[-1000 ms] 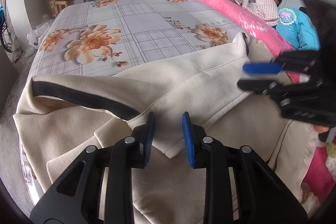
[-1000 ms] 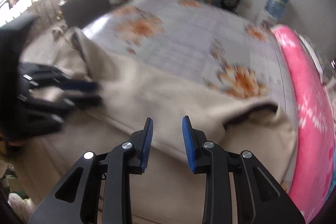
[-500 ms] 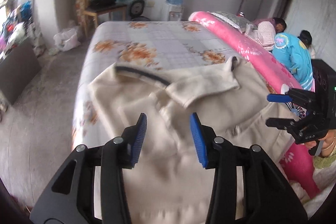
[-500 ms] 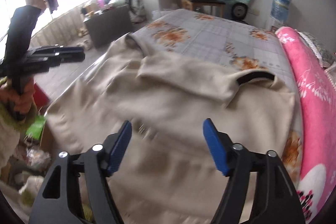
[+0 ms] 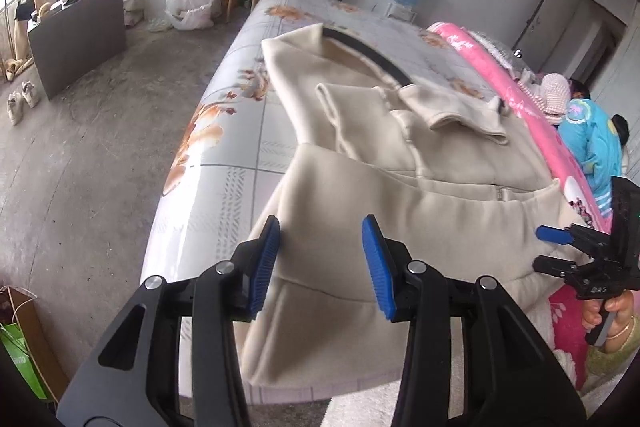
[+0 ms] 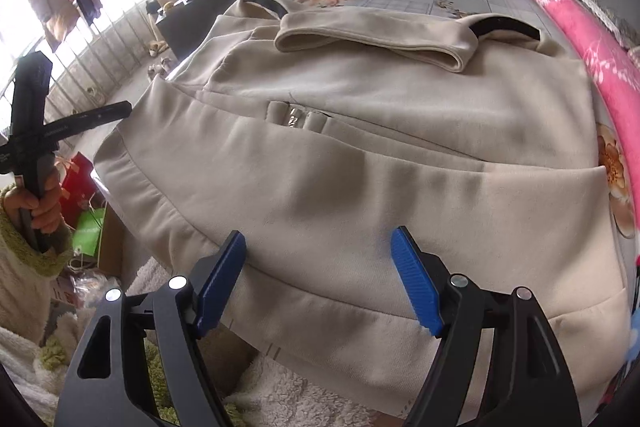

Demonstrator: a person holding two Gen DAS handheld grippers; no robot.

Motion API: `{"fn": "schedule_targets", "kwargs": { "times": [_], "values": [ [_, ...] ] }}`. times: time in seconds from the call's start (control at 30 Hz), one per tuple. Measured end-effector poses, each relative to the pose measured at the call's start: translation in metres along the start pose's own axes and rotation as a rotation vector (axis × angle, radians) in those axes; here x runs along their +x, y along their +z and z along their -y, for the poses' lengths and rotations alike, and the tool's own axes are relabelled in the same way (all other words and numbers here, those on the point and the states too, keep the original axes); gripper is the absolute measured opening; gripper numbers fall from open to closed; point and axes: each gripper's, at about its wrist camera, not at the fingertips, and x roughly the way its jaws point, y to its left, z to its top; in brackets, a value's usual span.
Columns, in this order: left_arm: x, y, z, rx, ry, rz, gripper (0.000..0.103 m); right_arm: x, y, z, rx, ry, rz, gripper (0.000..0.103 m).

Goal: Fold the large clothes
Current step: 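Move both grippers to the folded jacket edge and close the left gripper on it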

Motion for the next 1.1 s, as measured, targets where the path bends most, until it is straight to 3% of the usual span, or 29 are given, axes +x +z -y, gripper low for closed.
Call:
{"fn": "schedule_targets", "kwargs": {
  "times": [0.3, 0.43, 0.47, 0.53, 0.7, 0.83, 0.97, 1.1],
  "values": [
    [0.025, 0.019, -0.017, -0.005, -0.049, -0.032, 0.039, 0.005, 0.001, -0.004, 0.000, -0.031, 0.002, 0.073],
    [-0.001, 0.015, -0.003, 0.054, -0.159, 0.032, 0.038, 0.003, -0.001, -0.002, 0.004, -0.038, -0.002, 0.073],
    [-0.007, 0.012, -0.001, 0.062, -0.217, 0.040, 0.038, 0.003, -0.001, -0.002, 0.006, -0.039, -0.001, 0.073],
    [-0.008, 0.008, 0.001, 0.052, -0.260, 0.027, 0.040, 0.003, -0.002, -0.002, 0.006, -0.039, 0.000, 0.073],
    [0.019, 0.007, -0.004, 0.010, -0.174, -0.028, 0.040, 0.005, -0.001, -0.003, 0.002, -0.043, 0.001, 0.073],
    [0.025, 0.011, -0.012, -0.042, -0.183, -0.017, 0.040, 0.005, -0.001, -0.003, 0.001, -0.045, -0.001, 0.073],
    [0.010, 0.005, 0.002, 0.018, -0.242, 0.018, 0.038, 0.005, -0.001, -0.002, 0.002, -0.042, 0.003, 0.073],
    [0.018, 0.000, 0.016, 0.090, -0.025, -0.028, 0.037, 0.003, -0.002, 0.000, 0.006, -0.034, 0.011, 0.073]
  ]
}}
